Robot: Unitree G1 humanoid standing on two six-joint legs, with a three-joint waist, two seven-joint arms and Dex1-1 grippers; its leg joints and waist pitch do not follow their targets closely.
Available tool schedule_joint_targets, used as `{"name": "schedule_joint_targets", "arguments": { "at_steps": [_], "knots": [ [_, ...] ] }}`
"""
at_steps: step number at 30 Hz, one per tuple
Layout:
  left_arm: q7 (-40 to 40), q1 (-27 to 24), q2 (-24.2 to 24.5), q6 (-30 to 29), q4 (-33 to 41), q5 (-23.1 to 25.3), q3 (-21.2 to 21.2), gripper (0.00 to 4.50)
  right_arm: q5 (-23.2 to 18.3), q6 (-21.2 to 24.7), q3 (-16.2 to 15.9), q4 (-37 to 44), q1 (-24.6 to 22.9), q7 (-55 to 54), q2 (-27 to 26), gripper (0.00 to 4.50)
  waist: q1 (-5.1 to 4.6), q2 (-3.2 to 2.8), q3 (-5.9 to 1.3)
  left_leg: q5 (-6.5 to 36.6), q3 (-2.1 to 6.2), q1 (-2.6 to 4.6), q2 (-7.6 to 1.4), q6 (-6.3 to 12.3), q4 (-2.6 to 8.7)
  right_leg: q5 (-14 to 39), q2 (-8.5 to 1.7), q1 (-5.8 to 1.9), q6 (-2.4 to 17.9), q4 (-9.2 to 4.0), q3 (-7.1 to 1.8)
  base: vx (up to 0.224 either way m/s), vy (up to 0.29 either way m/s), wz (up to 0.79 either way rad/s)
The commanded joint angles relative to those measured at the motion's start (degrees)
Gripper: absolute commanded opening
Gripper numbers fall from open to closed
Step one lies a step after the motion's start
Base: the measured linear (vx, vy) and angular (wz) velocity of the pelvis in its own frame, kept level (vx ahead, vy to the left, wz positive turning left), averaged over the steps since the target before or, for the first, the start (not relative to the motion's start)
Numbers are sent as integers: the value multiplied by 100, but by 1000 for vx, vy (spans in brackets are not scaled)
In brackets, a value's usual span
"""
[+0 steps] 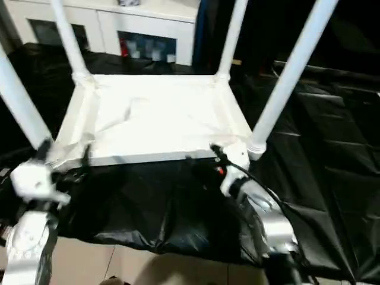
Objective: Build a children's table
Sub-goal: Rotate table base
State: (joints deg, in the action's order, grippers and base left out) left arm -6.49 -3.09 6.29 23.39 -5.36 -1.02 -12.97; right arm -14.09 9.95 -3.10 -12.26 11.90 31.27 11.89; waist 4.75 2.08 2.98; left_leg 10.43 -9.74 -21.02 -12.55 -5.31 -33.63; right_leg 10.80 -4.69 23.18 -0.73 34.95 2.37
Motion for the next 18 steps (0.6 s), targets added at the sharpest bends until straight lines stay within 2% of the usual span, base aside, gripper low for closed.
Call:
{"name": "schedule_joint_targets", "arguments": {
  "at_steps": [1, 2, 4, 7, 9, 11, 12, 13, 14, 15, 18],
  "knots": [
    [146, -16, -37, 131, 27, 12, -143, 447, -22, 143, 22, 168, -20, -89, 7, 450, -15, -78, -325, 1803, -19, 28, -48, -33, 449, 1153, -176, -212, 685, -457, -173, 0, 0, 0],
    [186, -9, -68, 162, 11, -9, -204, 447, 186, 274, -20, 166, -33, -283, 43, 450, -14, -75, -320, 1787, -16, 27, -46, -42, 453, 1214, -173, -207, 678, -454, -171, 0, 0, 0],
    [260, 6, -103, 269, -34, -18, -278, 447, 279, 472, -64, 190, -71, -387, 71, 450, -8, -72, -314, 1786, -21, 40, -47, -75, 453, 1303, -167, -197, 663, -462, -176, 0, 0, 0],
    [317, 82, -50, 438, -217, -132, -285, 447, 423, 215, -48, 162, -106, -529, 5, 450, -5, -56, -312, 1860, -29, 43, -39, -109, 446, 1395, -165, -180, 602, -475, -183, 0, 0, 0],
    [231, 164, 16, 455, -359, -227, -236, 447, 424, 382, -53, 174, -88, -580, 12, 450, 6, -57, -316, 1832, -22, 46, -40, -114, 448, 1364, -168, -182, 591, -465, -186, 0, 0, 0],
    [23, 443, 172, 369, -697, -351, -207, 447, 418, 610, -80, 187, -66, -602, 46, 450, 5, -58, -319, 1804, -20, 57, -34, -130, 451, 1270, -154, -179, 595, -449, -191, 0, 0, 0],
    [19, 456, 177, 366, -711, -352, -211, 447, 424, 613, -81, 187, -66, -608, 47, 450, 12, -61, -321, 1775, -24, 61, -29, -136, 449, 1240, -153, -177, 595, -454, -189, 0, 0, 0],
    [-5, 732, 282, 159, -1024, -405, -318, 447, 508, 638, -104, 138, -54, -666, 69, 450, 9, -60, -326, 1758, -27, 67, -30, -148, 445, 1190, -151, -175, 602, -443, -190, 0, 0, 0],
    [-42, 884, 355, 109, -1201, -413, -370, 447, 547, 638, -124, 110, -50, -675, 85, 450, 13, -67, -335, 1699, -30, 78, -18, -172, 437, 1101, -148, -175, 620, -426, -189, 0, 0, 0],
    [-42, 884, 355, 109, -1201, -413, -370, 447, 547, 638, -124, 110, -50, -675, 85, 450, 6, -58, -333, 1652, -23, 61, -17, -185, 442, 1036, -153, -194, 637, -413, -187, 0, 0, 0],
    [-259, 1399, 649, -189, -1806, -532, -489, 447, 769, 674, -175, -68, -24, -814, 185, 450, 3, -59, -355, 1403, -32, 71, -9, -190, 418, 724, -156, -208, 706, -373, -187, 0, 0, 0]
  ]
}}
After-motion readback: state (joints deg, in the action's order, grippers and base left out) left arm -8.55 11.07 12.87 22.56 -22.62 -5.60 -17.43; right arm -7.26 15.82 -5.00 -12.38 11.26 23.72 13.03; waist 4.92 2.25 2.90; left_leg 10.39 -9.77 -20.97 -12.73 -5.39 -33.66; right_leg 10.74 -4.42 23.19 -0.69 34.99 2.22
